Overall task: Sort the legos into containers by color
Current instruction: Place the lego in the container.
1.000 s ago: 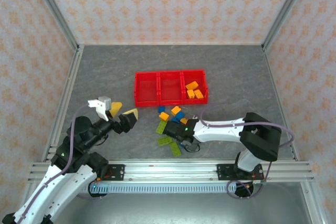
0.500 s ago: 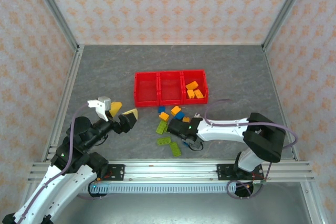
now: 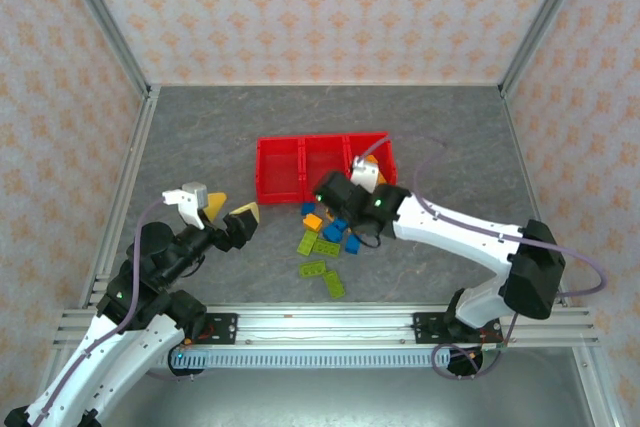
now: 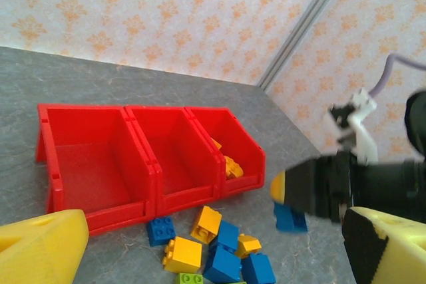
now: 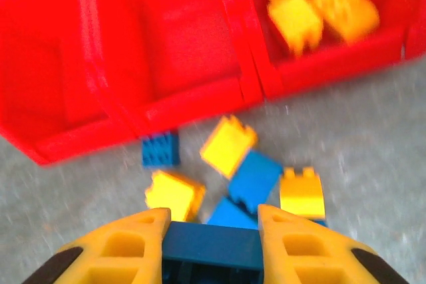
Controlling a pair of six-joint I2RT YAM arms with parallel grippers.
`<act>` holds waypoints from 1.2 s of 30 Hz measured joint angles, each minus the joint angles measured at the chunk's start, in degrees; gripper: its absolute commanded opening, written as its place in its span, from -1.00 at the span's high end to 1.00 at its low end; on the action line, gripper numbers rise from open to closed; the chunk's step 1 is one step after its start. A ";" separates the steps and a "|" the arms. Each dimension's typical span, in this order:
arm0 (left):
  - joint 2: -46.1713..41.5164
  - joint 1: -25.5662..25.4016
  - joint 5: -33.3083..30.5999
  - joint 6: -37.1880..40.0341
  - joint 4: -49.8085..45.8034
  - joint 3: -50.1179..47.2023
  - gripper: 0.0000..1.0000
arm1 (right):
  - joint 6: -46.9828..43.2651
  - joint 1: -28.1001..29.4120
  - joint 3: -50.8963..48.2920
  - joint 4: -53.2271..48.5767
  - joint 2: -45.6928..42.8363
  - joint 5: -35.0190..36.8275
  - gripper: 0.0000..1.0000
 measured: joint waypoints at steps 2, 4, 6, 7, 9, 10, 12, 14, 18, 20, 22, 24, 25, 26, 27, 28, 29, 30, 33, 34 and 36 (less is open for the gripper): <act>0.28 -0.22 -0.33 0.00 0.00 0.00 -0.98 | -6.43 -3.52 2.80 1.97 1.90 0.46 0.60; 1.31 -0.24 -0.63 0.00 -0.02 0.00 -0.98 | -12.81 -6.16 5.64 4.26 5.38 1.68 0.60; 2.67 -0.24 -1.14 -0.02 -0.11 0.00 -0.98 | -18.64 -7.74 9.16 5.99 10.32 3.04 0.61; 3.23 -0.24 -1.49 -0.02 -0.24 0.00 -0.98 | -21.68 -8.37 11.50 6.60 13.55 3.65 0.62; 3.61 -0.24 -2.12 -0.07 -0.31 0.00 -0.98 | -27.08 -9.46 16.17 8.11 19.87 4.24 0.62; 3.63 -0.24 -2.67 -0.15 -0.28 0.00 -0.98 | -29.77 -10.10 18.38 9.01 22.84 4.22 0.61; 3.63 -0.24 -3.63 -0.22 -0.31 0.00 -0.98 | -33.92 -11.34 21.79 9.94 27.15 3.74 0.59; 3.65 -0.24 -4.68 -0.35 -0.31 0.00 -0.98 | -37.79 -12.92 25.18 10.78 30.84 2.89 0.57; 3.76 -0.24 -6.27 -0.68 -0.35 0.00 -0.98 | -42.45 -15.52 28.65 12.55 34.88 0.96 0.55; 3.87 -0.28 -6.95 -1.09 -0.52 0.00 -0.98 | -44.02 -16.48 28.70 12.98 35.76 -0.31 0.53; 3.89 -0.28 -7.56 -1.42 -0.68 0.00 -0.98 | -44.81 -16.79 28.06 13.88 36.17 -1.42 0.49; 3.89 -0.28 -7.87 -1.70 -0.70 0.00 -0.98 | -45.24 -16.72 26.32 15.10 36.17 -2.51 0.44; 3.89 -0.28 -8.04 -1.75 -0.70 0.00 -0.98 | -45.33 -16.65 25.24 15.76 36.17 -3.06 0.41; 3.89 -0.28 -8.31 -1.92 -0.70 0.00 -0.99 | -45.38 -16.57 24.13 16.26 36.17 -3.65 0.37; 3.89 -0.28 -8.61 -1.99 -0.72 0.00 -0.99 | -45.77 -16.55 23.02 16.94 36.17 -3.85 0.31; 3.89 -0.28 -8.83 -2.14 -0.70 0.00 -0.98 | -45.86 -16.35 22.47 18.01 36.04 -3.85 0.25; 3.89 -0.28 -9.05 -2.19 -0.72 0.00 -0.98 | -45.90 -16.22 21.99 18.60 35.82 -4.50 0.20; 3.91 -0.28 -9.09 -2.19 -0.70 0.00 -0.98 | -45.99 -16.15 21.53 19.23 35.78 -4.61 0.17; 4.26 -0.28 -9.11 -2.19 -0.70 0.00 -0.98 | -45.90 -16.09 20.37 20.65 35.06 -5.49 0.06; 4.68 -0.28 -9.11 -2.19 -0.72 0.00 -0.98 | -45.77 -16.09 19.89 20.98 34.73 -5.88 0.03; 5.99 -0.28 -9.14 -2.45 -0.81 0.00 -0.98 | -45.46 -16.09 19.02 21.14 33.92 -6.75 -0.03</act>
